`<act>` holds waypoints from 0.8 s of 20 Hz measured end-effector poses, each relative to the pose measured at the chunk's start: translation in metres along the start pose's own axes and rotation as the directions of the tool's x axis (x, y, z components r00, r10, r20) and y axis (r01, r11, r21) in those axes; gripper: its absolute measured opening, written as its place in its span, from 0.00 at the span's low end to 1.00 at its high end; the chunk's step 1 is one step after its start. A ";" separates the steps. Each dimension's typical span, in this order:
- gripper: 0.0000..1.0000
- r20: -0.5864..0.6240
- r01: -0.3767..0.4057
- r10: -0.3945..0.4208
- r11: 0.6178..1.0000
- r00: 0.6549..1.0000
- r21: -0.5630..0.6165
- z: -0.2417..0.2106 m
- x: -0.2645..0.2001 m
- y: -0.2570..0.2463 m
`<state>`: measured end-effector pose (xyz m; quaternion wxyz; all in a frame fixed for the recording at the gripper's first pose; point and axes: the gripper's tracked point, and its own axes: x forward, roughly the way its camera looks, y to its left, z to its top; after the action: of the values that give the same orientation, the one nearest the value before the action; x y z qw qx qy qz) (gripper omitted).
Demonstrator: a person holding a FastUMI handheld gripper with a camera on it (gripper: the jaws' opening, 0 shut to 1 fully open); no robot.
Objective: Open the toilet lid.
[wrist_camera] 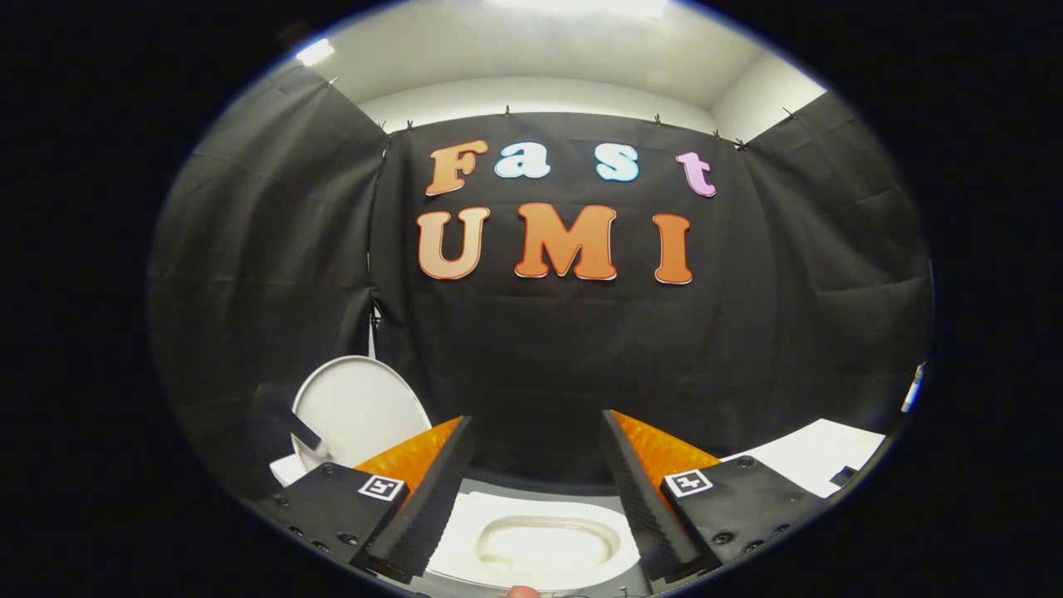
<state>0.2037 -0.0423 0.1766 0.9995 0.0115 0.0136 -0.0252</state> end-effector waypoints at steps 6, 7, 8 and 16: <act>0.98 -0.006 0.001 -0.001 0.999 1.000 -0.054 -0.032 -0.034 -0.042; 0.98 -0.005 -0.010 0.010 0.999 1.000 -0.053 -0.039 -0.042 -0.044; 0.98 0.001 -0.010 0.010 0.999 1.000 -0.047 -0.046 -0.049 -0.048; 0.98 0.032 0.012 -0.014 0.999 0.999 0.047 -0.055 -0.096 -0.075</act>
<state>0.1025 -0.1111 0.1222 0.9989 0.0345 -0.0029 -0.0322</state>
